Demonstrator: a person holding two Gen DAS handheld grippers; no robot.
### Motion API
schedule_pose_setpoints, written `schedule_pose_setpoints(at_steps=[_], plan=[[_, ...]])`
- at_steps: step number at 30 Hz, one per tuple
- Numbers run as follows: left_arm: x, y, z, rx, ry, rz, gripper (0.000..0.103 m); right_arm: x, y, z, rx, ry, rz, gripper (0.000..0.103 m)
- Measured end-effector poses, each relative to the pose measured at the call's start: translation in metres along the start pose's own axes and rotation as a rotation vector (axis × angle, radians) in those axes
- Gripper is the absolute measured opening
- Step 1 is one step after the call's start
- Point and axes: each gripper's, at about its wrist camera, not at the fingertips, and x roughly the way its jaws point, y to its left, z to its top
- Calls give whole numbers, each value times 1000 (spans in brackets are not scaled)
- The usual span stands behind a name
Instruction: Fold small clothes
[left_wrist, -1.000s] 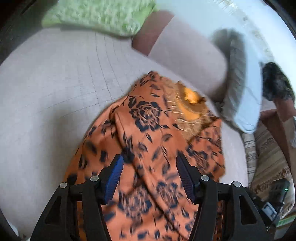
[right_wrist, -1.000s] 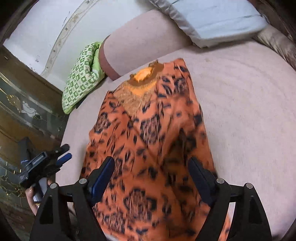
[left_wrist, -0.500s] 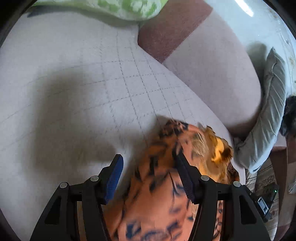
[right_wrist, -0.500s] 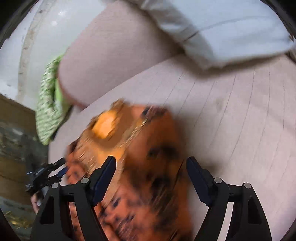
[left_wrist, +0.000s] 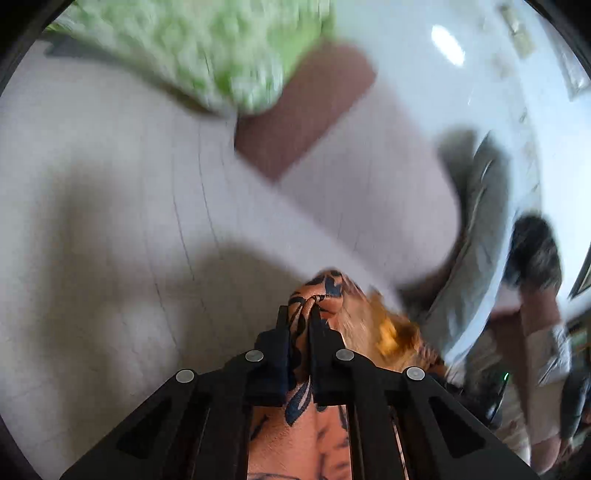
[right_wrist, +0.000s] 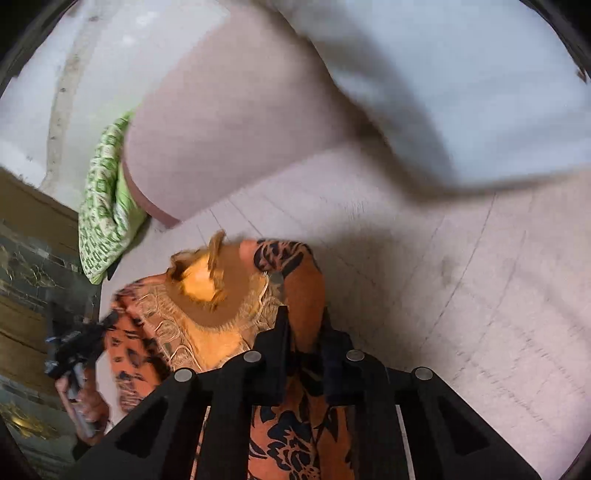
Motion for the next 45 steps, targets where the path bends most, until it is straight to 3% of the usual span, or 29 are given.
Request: schedule_pose_setpoints(at_steps=[2, 4, 6, 7, 9, 11, 13, 14, 15, 17, 20, 22, 23, 24, 25, 30, 36, 41, 45], plan=[[3, 1, 5, 43, 13, 67, 6, -8, 5, 7, -33, -29, -41, 13], [23, 9, 3, 21, 38, 128, 7, -2, 1, 12, -28, -22, -66, 13], [49, 23, -1, 16, 86, 265, 8, 21, -7, 14, -48, 17, -110, 14], [63, 26, -3, 3, 106, 292, 9, 38, -15, 12, -46, 48, -125, 14], [67, 32, -5, -23, 122, 275, 11, 51, -29, 9, -19, 66, -106, 15], [61, 27, -2, 26, 136, 229, 12, 41, -36, 8, 7, 32, -39, 27], [49, 23, 3, 72, 106, 197, 21, 30, -33, 7, -32, 3, -52, 54], [43, 22, 5, 77, 75, 187, 32, 24, -30, 8, -60, -16, -61, 55], [40, 22, 8, 71, 42, 185, 42, 20, -29, 10, -73, -27, -49, 55], [44, 21, 5, 63, 41, 207, 43, 23, -27, 17, -63, -11, 5, 55], [68, 21, -2, 61, 116, 193, 45, 42, -25, 25, -35, 30, -19, 55], [91, 30, -3, 55, 174, 245, 36, 56, -26, 29, -33, 60, -64, 46], [100, 32, 1, 58, 164, 266, 21, 58, -28, 30, -32, 61, -68, 39], [103, 33, 6, 52, 185, 258, 13, 58, -29, 30, -38, 59, -80, 21], [100, 33, 9, 40, 195, 239, 11, 58, -30, 31, -46, 67, -98, 13], [48, 10, 7, 73, 116, 151, 9, 25, -19, 29, -91, 29, -91, 9], [-52, 4, -35, 74, 43, 98, 9, -59, 16, -11, -187, -65, -79, 9], [-159, -1, -118, 73, -11, 68, 9, -147, 22, -100, -168, -147, -21, 9], [-219, 27, -205, -59, 1, 59, 8, -187, 13, -191, -65, -168, 29, 9]])
